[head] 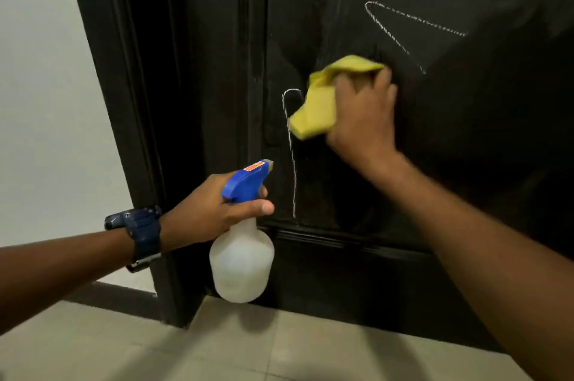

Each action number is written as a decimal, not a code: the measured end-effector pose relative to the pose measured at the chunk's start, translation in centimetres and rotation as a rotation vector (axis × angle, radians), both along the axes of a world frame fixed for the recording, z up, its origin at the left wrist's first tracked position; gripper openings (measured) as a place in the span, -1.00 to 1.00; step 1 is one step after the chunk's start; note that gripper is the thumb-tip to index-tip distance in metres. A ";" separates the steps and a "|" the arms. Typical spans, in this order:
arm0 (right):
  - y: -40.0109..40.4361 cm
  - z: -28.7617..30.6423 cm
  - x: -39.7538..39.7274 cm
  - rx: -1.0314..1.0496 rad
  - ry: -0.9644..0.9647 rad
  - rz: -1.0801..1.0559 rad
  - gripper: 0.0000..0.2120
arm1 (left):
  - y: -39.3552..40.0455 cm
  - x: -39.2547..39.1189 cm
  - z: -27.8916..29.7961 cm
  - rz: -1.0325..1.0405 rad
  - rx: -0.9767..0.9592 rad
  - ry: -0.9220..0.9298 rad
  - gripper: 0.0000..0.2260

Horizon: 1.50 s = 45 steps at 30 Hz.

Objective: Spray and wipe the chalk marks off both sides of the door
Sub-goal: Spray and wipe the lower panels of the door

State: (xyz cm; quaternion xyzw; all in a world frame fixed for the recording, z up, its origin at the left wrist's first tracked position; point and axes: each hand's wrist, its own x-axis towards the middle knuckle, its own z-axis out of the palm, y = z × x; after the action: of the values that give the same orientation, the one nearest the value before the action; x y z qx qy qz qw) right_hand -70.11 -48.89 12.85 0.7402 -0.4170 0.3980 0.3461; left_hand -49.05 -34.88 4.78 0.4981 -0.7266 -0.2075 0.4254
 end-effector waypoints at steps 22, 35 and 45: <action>1.6 -8.3 6.7 0.059 0.607 0.122 -0.71 | 0.1 4.4 -1.1 0.101 -0.135 0.078 -0.40; -0.9 12.2 11.2 -0.254 0.409 0.083 -0.64 | -0.2 4.6 -0.4 0.134 -0.159 0.053 -0.60; 0.5 3.4 9.0 -0.150 0.465 0.020 -0.63 | -1.3 4.1 0.7 0.169 -0.243 0.107 -0.50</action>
State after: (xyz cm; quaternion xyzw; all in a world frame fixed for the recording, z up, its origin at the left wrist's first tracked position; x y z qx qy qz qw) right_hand -61.07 -48.44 16.30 0.7881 -0.2880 0.2500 0.4831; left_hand -44.93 -36.15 5.51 0.4906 -0.6780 -0.1080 0.5366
